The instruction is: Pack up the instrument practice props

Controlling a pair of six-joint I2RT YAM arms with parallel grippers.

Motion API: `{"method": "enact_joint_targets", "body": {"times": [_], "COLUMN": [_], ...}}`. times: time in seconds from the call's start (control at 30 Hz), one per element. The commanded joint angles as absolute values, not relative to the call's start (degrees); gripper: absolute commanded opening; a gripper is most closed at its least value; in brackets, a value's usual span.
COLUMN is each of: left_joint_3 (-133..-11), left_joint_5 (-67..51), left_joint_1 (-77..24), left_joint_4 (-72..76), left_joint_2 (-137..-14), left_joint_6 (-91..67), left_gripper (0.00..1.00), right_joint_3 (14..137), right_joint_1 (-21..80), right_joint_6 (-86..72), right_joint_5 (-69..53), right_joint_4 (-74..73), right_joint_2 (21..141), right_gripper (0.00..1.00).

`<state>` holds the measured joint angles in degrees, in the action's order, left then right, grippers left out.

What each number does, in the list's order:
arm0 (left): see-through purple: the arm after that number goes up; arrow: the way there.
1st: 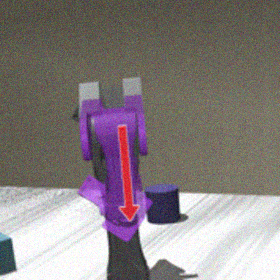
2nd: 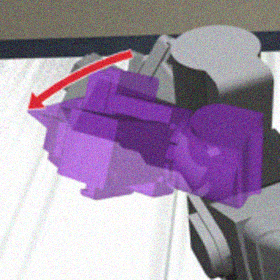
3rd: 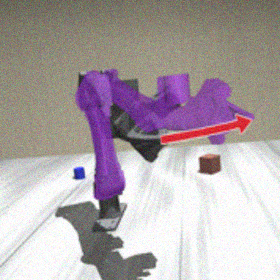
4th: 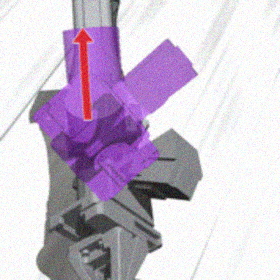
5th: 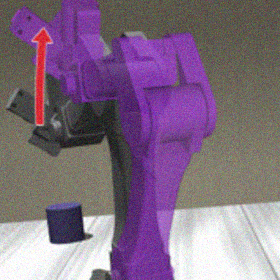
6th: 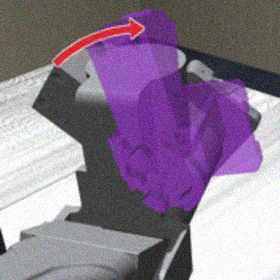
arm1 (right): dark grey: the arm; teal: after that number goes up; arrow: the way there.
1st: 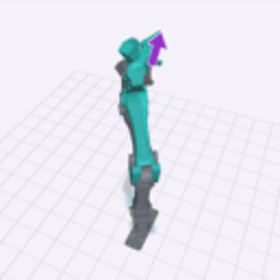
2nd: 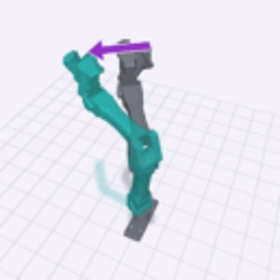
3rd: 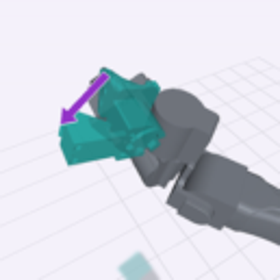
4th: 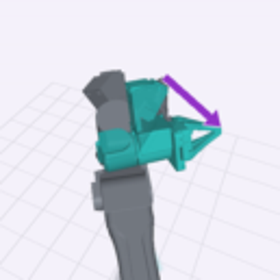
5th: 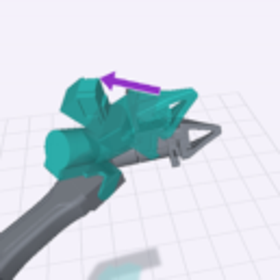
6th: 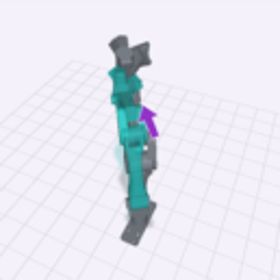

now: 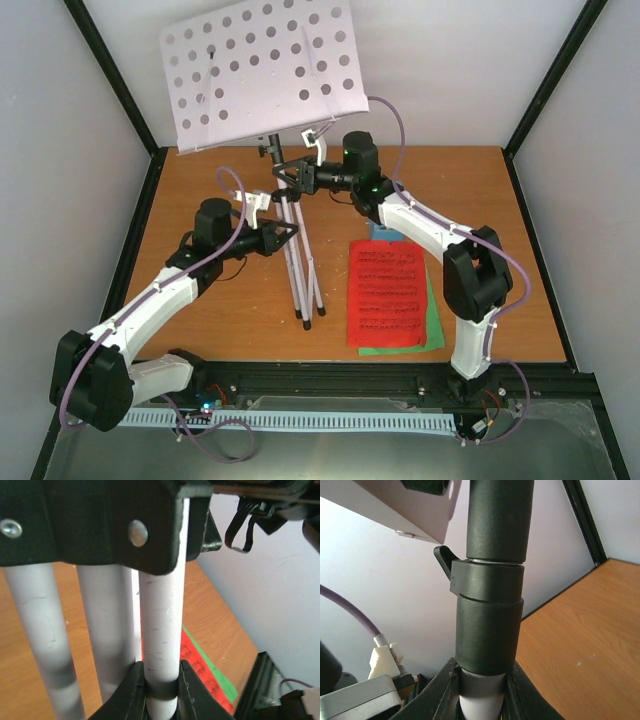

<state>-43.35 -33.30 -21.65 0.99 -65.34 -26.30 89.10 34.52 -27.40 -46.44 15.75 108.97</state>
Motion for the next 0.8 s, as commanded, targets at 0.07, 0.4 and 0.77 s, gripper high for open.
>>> {"method": "enact_joint_targets", "body": {"times": [0.07, 0.4, 0.77], "left_joint_3": [-47.5, -38.2, -32.0], "left_joint_5": [-30.9, -27.4, -24.3], "left_joint_1": [-20.5, -18.2, -17.0], "left_joint_4": [19.2, 21.4, 24.6], "left_joint_2": [-63.1, -65.5, -73.2], "left_joint_6": [-38.3, -46.4, -48.3], "left_gripper": [0.00, 0.00, 0.00], "right_joint_3": [89.2, 90.1, 94.4], "right_joint_1": [38.7, 38.8, 39.1], "right_joint_6": [-27.2, -27.4, -22.9], "right_joint_5": [-46.8, -44.7, -40.5], "right_joint_4": [9.7, 6.4, 1.6], "right_joint_2": [113.4, 121.9, 130.3], "right_gripper": [0.03, 0.03, 0.03]}}
